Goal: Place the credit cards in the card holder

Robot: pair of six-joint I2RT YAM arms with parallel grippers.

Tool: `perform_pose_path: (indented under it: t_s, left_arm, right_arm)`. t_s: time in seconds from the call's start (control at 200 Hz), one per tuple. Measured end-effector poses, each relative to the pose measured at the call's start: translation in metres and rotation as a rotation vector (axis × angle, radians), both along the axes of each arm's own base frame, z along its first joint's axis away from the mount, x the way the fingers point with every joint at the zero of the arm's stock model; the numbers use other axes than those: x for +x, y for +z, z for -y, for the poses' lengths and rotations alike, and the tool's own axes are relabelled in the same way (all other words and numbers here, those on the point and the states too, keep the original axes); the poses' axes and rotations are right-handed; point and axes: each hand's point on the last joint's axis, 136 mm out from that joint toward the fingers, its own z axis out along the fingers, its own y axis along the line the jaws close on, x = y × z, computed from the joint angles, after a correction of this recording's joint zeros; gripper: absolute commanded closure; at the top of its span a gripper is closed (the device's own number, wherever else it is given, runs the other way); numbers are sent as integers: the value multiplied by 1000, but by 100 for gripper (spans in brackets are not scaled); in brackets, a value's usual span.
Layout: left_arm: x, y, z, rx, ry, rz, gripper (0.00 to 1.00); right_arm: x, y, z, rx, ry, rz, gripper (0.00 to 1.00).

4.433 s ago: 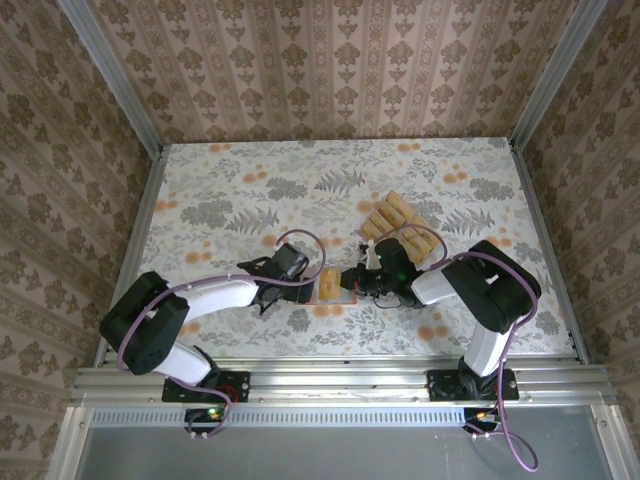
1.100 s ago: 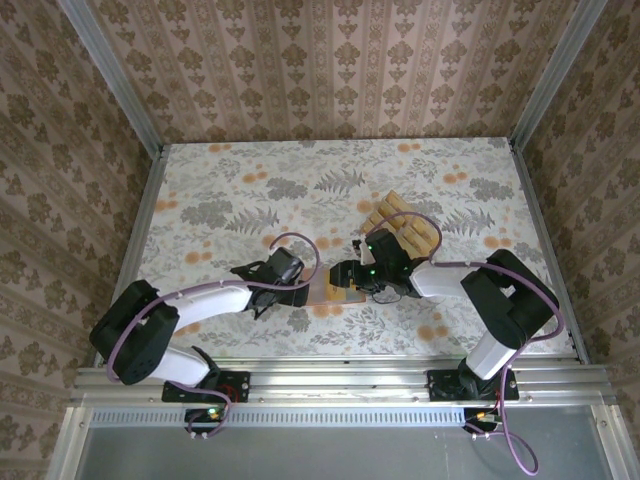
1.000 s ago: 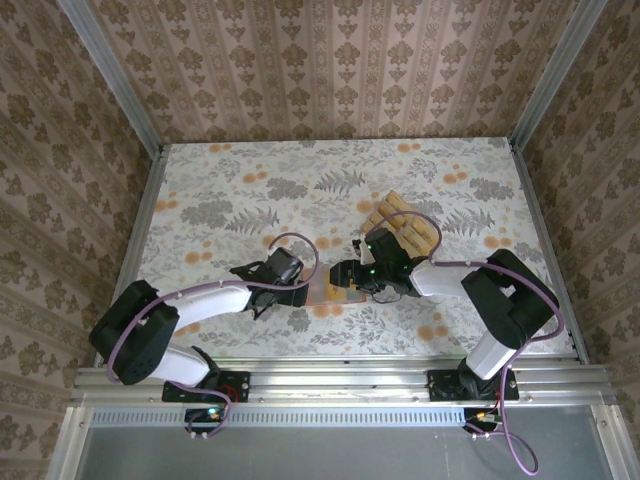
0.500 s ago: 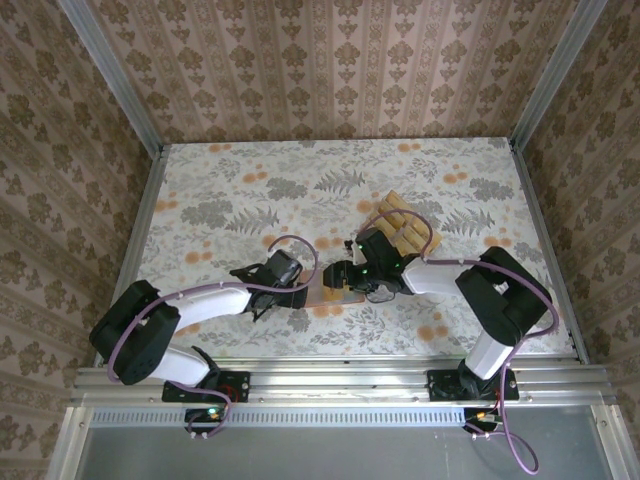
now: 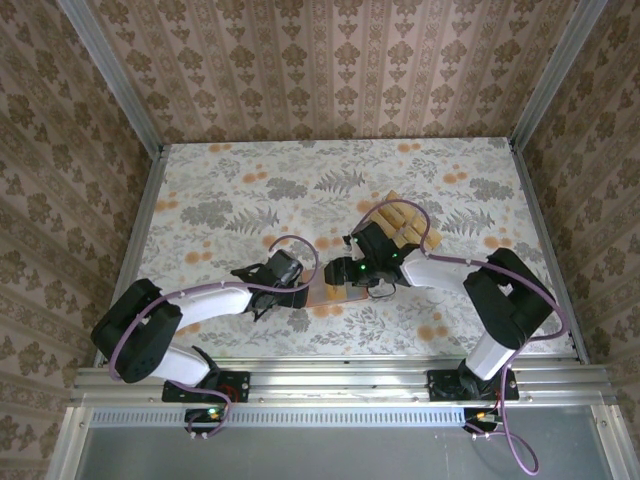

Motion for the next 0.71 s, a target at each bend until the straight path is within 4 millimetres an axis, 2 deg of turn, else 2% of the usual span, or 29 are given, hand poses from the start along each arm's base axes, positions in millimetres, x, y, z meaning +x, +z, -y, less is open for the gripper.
perform_pose_path:
  t_s: [0.195, 0.295, 0.38, 0.465, 0.53, 0.705]
  left_arm:
    - [0, 0, 0, -1, 0, 1, 0]
    - [0, 0, 0, -1, 0, 1, 0]
    - [0, 0, 0, -1, 0, 1, 0]
    - [0, 0, 0, -1, 0, 1, 0]
    - [1, 0, 0, -2, 1, 1, 0]
    - [1, 0, 0, -6, 3, -2, 0]
  right_arm:
    - [4, 19, 3, -22, 17, 51, 35]
    - [7, 19, 7, -47, 23, 65, 57]
    - [8, 17, 13, -73, 14, 60, 83]
    - [9, 15, 19, -107, 16, 60, 95]
    - [10, 13, 22, -129, 21, 62, 100]
    - [10, -8, 26, -188, 32, 26, 100]
